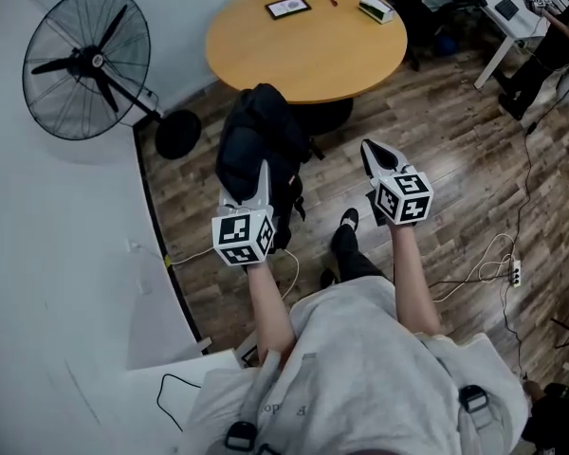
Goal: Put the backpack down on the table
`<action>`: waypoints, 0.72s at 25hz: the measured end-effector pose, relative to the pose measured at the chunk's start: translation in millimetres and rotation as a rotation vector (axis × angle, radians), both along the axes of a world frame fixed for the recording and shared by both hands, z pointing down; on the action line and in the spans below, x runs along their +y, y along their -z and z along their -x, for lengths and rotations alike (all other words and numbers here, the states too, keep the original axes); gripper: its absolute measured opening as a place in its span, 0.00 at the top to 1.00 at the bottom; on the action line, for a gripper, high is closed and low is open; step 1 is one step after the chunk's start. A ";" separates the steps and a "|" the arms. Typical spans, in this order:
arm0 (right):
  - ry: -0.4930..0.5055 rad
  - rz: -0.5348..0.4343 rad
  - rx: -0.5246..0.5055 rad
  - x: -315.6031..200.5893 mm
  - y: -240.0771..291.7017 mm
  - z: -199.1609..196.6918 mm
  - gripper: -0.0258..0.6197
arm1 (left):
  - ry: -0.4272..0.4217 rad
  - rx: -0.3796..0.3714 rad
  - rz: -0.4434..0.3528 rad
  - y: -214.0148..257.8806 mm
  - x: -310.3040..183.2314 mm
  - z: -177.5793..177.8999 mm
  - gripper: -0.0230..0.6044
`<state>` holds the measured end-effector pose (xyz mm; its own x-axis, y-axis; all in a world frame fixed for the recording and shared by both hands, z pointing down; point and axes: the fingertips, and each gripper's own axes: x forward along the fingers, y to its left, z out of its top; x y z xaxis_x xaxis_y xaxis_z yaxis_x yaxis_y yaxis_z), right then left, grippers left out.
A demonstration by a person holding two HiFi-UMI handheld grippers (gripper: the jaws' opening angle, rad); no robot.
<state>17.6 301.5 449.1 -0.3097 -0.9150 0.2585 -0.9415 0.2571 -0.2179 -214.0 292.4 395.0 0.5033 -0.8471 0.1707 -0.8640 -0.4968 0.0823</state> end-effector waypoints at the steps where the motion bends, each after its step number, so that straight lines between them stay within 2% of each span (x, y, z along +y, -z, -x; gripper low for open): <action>1: -0.004 0.001 -0.008 -9.4 -0.4 -3.3 0.96 | -0.002 -0.008 0.003 0.3 -9.8 -3.8 0.83; 4: -0.019 0.002 -0.042 -41.8 0.7 -14.1 0.96 | -0.014 -0.029 0.012 1.3 -41.7 -18.4 0.83; 11: -0.011 -0.013 -0.042 -117.7 12.0 -38.9 0.96 | -0.038 -0.047 0.006 12.3 -120.1 -61.0 0.83; 18: -0.042 -0.013 -0.057 -181.1 11.5 -89.5 0.96 | -0.067 -0.041 -0.022 23.8 -186.7 -110.5 0.83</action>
